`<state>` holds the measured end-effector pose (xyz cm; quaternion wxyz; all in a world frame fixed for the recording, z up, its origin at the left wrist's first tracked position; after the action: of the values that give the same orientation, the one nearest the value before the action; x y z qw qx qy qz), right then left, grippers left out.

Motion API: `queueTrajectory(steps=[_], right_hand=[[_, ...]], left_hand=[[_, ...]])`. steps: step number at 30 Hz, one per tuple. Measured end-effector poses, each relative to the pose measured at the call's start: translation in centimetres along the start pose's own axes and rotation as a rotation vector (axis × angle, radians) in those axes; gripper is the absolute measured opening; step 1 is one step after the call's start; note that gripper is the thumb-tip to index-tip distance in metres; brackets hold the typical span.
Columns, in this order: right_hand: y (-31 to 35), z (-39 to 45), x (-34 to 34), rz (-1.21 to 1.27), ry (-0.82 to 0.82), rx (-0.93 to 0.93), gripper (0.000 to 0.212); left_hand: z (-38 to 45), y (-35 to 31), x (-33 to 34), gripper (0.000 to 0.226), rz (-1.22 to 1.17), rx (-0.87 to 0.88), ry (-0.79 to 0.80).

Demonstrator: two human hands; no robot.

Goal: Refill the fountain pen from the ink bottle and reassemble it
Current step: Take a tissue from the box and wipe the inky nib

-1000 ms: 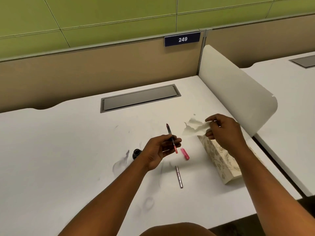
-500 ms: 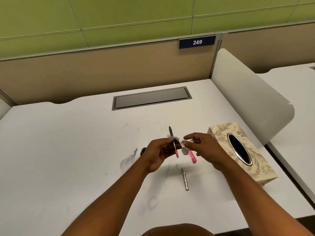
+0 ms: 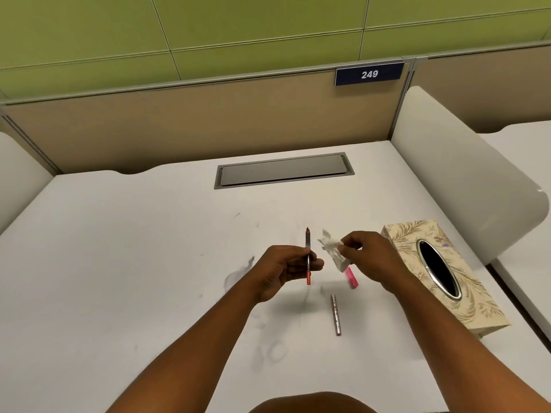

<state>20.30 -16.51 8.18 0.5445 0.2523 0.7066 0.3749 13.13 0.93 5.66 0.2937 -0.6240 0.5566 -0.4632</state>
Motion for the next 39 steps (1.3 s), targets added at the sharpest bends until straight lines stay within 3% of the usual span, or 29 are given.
queueTrajectory(steps=[3, 6, 9, 18, 25, 29, 39], right_hand=[[1.6, 0.1, 0.1, -0.224, 0.002, -0.083, 0.01], [3.2, 0.1, 0.6, -0.251, 0.02, -0.159, 0.01], [3.8, 0.1, 1.0, -0.074, 0.054, -0.155, 0.01], [2.7, 0.0, 2.6, 0.542, 0.258, 0.091, 0.019], [2.3, -0.2, 3.3, 0.651, 0.267, 0.119, 0.019], [2.1, -0.4, 4.2, 0.724, 0.285, 0.173, 0.009], [1.9, -0.9, 6.1, 0.81, 0.307, 0.272, 0.012]], left_hand=[[-0.3, -0.1, -0.1, 0.019, 0.004, -0.016, 0.031], [-0.5, 0.2, -0.1, 0.02, 0.058, -0.043, 0.057], [-0.6, 0.5, -0.2, 0.02, 0.094, -0.056, 0.049], [-1.0, 0.7, -0.6, 0.019, 0.149, -0.047, 0.043], [-1.2, 0.7, -0.5, 0.019, 0.165, -0.035, 0.058], [-1.2, 0.7, -0.2, 0.018, 0.191, -0.039, 0.072], [-1.5, 0.5, -0.3, 0.018, 0.207, -0.049, 0.103]])
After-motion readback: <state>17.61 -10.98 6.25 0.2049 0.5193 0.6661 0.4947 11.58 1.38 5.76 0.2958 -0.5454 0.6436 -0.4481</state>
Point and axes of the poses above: each hand's wrist, its own z-axis towards the middle knuckle, its own x-axis out of the palm, y = z × x, the point moved 8 cm from there along z, towards the middle knuckle, and after that the axes turned 6 degrees about z, right-handed, at the moved point
